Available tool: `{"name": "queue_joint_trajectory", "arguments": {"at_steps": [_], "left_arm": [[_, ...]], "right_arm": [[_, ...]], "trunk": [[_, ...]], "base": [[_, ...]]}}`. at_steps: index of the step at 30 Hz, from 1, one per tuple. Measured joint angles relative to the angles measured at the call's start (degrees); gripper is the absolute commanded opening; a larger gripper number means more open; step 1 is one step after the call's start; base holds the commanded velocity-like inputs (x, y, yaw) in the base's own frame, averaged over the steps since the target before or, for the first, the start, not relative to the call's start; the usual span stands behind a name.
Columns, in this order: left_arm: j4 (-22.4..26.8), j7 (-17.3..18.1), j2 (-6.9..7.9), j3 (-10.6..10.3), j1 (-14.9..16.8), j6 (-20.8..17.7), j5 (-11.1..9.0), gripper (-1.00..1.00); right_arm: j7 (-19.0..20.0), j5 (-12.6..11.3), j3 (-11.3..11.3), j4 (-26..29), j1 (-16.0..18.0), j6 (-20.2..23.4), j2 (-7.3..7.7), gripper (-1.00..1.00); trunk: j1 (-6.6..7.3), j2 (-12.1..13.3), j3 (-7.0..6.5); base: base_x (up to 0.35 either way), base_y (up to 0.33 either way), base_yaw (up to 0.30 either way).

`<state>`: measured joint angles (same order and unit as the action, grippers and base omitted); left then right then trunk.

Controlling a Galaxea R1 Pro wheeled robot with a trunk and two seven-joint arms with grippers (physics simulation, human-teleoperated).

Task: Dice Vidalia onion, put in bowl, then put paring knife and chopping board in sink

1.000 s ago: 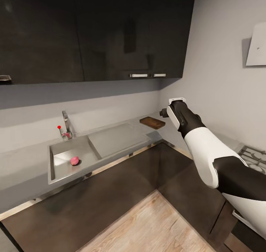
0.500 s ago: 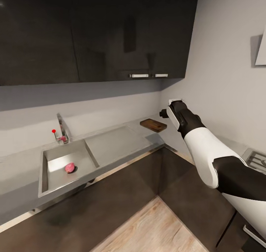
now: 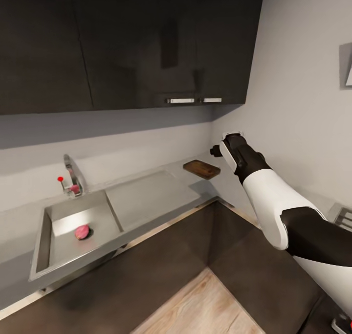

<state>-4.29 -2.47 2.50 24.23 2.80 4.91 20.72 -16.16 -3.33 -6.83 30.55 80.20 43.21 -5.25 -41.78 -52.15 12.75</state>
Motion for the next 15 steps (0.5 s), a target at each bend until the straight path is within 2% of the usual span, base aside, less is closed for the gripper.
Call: {"name": "queue_joint_trajectory", "arguments": {"at_steps": [8, 15], "left_arm": [[0.00, 0.00, 0.00, 0.00, 0.00, -0.09, -0.02, 1.00], [0.00, 0.00, 0.05, 0.03, 0.00, -0.14, -0.03, 1.00]], "right_arm": [[-0.01, 0.06, 0.00, -0.09, 0.00, -0.01, -0.30, 1.00], [0.02, 0.08, 0.01, -0.09, -0.10, -0.04, -0.31, 1.00]], "trunk": [[-0.01, 0.00, 0.00], [-0.01, 0.01, 0.00]], "base": [[0.269, -0.183, 0.000], [0.212, -0.181, 0.000]]}}
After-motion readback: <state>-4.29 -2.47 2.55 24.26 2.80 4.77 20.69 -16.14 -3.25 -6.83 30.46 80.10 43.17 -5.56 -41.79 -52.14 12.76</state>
